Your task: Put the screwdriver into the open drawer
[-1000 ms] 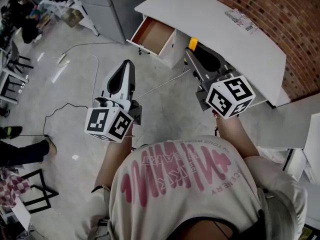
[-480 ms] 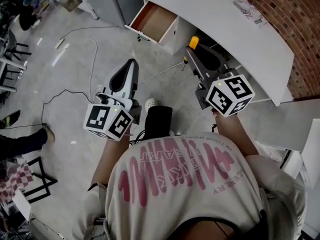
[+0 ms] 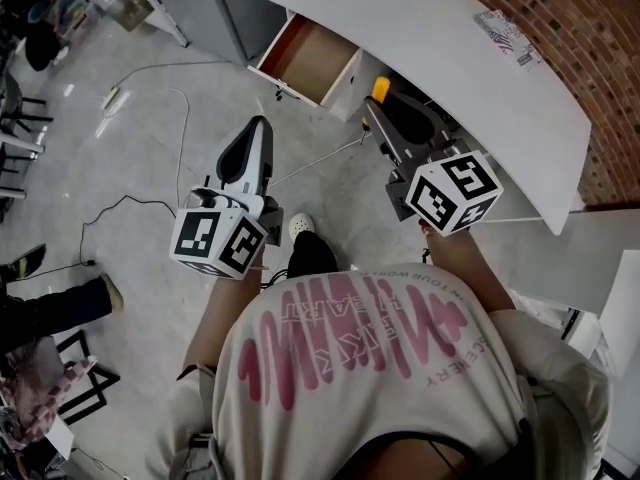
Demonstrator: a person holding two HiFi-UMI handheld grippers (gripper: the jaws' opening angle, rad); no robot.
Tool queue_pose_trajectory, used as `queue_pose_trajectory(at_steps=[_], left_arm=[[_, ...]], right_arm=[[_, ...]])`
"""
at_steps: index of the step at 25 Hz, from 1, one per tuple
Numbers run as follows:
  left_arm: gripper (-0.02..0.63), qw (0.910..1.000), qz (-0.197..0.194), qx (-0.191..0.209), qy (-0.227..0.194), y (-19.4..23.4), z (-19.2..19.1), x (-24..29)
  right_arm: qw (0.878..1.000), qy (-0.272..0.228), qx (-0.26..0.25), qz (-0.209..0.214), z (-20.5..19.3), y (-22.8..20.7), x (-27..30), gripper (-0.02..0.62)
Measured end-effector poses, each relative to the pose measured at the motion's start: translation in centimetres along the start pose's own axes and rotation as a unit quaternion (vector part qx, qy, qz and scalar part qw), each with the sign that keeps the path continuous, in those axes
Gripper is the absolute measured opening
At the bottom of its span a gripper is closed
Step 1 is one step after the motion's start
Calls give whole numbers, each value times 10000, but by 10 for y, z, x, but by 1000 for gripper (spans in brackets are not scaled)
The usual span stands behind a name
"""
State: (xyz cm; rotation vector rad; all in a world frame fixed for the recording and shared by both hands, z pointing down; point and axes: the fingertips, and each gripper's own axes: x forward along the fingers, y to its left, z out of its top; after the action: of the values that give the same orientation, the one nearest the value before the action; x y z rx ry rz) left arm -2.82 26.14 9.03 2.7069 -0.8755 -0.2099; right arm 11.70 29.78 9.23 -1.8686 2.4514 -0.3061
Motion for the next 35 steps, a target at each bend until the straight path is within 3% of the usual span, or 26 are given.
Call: queue_pose_trajectory(at_steps=[14,21,27,31,35], left_arm=[[2,10000,47,-87,3,131,55,92],[3,9993,-224,279,-147,160,79,106],[3,9996,-237,118,-58,185,64,114],[5,9986,-376,289,238,191,39,125],[5,9989,-383,-18,280,206,17,132]], right_arm=[[9994,-223,-86,-232,44,-43,148,91],[9989,-370,-211,-200,54,-38,196,92],[9995,-207,35,-252,30,-47,221,91],[9988,33,370,-313,6,-63,234,91],[9975,259,592,-302,-23,-77,257,91]])
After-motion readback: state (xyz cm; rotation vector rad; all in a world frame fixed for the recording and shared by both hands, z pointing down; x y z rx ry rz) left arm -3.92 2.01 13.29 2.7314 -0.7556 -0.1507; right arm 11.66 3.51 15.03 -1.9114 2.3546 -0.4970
